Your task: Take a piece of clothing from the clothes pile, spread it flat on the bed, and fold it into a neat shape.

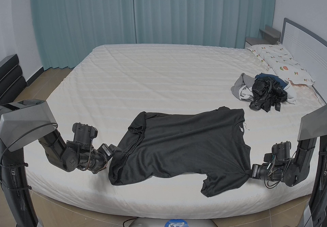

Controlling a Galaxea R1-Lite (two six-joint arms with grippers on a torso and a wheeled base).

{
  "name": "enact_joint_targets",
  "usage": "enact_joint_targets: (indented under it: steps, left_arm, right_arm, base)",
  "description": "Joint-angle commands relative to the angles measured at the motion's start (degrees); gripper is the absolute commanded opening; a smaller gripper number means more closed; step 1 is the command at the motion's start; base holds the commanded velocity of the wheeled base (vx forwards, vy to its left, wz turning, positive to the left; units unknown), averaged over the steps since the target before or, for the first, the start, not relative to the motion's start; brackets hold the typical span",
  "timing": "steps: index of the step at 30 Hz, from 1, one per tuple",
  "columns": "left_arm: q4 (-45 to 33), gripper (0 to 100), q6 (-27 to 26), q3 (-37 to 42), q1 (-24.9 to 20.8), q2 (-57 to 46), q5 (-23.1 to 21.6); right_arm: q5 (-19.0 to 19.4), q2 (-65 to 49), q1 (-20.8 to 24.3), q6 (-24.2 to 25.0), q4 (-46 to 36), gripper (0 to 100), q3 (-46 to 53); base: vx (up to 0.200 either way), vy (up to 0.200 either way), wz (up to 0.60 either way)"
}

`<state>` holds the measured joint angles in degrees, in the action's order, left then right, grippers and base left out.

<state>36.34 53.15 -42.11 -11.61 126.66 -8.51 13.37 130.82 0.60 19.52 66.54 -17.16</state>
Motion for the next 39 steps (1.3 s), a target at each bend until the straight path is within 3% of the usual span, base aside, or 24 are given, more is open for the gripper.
enact_joint_targets:
  steps: [1, 11, 19, 25, 33, 34, 39]
  left_arm:
    - [0.0, 100, -0.7, 1.4, -1.1, -0.5, 0.2]
    - [-0.2, 100, -1.3, 3.4, -4.1, -1.8, 0.9]
    - [-0.2, 100, -2.1, 3.5, -5.3, -1.9, 1.1]
    - [0.0, 100, -4.5, 3.4, -7.4, -1.1, 6.5]
    - [-0.2, 100, -6.3, 3.4, -10.0, -0.9, 7.2]
    - [-0.4, 0, -7.3, 3.5, -10.5, -0.8, 7.6]
    - [-0.3, 0, -11.3, 5.3, -10.5, -0.1, 11.7]
  right_arm:
    - [1.1, -2.4, -2.8, -0.8, 0.2, 0, 2.0]
    - [3.0, -3.6, -7.5, -7.2, -0.5, 0, 4.2]
    - [4.3, -4.0, -8.2, -7.8, -0.5, 0, 4.9]
    - [5.1, -3.9, -8.2, -8.6, -0.3, 0, 5.3]
    - [6.3, -4.7, -8.2, -8.6, -0.2, 0, 6.0]
    - [6.7, -4.7, -8.2, -8.6, 0.0, 0, 6.1]
    - [7.5, -4.8, -8.4, -8.5, 0.0, 0, 6.2]
  base:
    - [0.000, 0.000, 0.00]
    - [0.000, 0.000, 0.00]
    - [0.000, 0.000, 0.00]
    - [0.000, 0.000, 0.00]
    - [0.000, 0.000, 0.00]
    - [0.000, 0.000, 0.00]
    - [0.000, 0.000, 0.00]
